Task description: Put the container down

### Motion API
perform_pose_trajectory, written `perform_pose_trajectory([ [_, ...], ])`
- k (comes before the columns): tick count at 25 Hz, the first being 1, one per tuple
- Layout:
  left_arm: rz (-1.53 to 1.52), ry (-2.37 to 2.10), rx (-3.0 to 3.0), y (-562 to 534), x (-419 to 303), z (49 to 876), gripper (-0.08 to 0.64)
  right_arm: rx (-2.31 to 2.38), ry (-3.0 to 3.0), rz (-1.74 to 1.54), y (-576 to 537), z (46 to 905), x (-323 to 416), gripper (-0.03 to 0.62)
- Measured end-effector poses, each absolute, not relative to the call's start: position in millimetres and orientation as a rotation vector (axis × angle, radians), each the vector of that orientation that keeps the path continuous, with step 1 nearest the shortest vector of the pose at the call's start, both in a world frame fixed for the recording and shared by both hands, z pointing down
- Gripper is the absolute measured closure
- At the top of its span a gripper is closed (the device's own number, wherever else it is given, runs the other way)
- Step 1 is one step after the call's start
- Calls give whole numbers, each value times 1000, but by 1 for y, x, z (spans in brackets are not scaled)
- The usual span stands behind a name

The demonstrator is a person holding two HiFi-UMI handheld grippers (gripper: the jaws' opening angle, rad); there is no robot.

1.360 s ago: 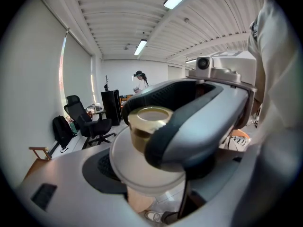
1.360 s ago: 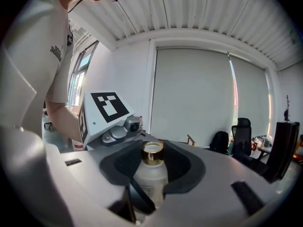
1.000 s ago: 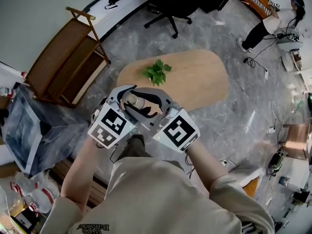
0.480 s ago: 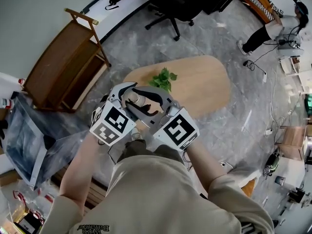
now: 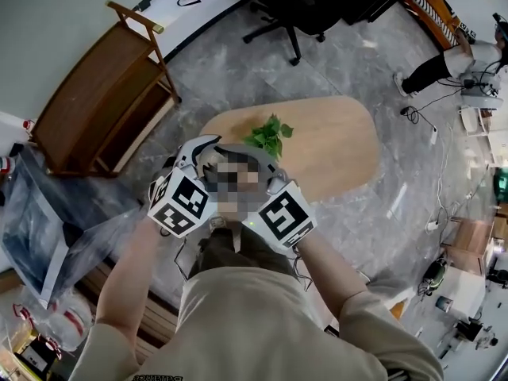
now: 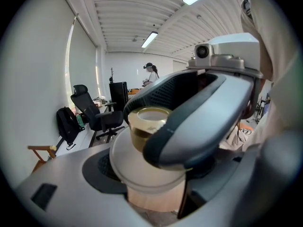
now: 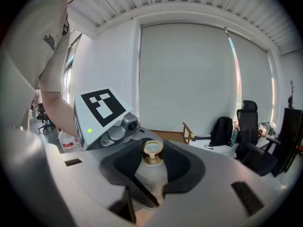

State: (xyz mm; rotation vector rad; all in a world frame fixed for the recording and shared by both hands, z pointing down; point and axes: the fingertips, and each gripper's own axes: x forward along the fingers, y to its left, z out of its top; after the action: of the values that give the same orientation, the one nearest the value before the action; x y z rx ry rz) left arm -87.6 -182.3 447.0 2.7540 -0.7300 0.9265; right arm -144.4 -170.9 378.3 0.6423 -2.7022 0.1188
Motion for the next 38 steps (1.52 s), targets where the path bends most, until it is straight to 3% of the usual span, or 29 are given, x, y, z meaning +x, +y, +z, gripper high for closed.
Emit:
perform_pose_trajectory([
  [18, 983, -921, 2667, -289, -107, 630, 227, 711, -2632, 173, -272, 562, -154, 479],
  [38, 849, -759, 2590, -295, -93, 877, 227, 694, -2476, 335, -291, 813, -147, 480],
])
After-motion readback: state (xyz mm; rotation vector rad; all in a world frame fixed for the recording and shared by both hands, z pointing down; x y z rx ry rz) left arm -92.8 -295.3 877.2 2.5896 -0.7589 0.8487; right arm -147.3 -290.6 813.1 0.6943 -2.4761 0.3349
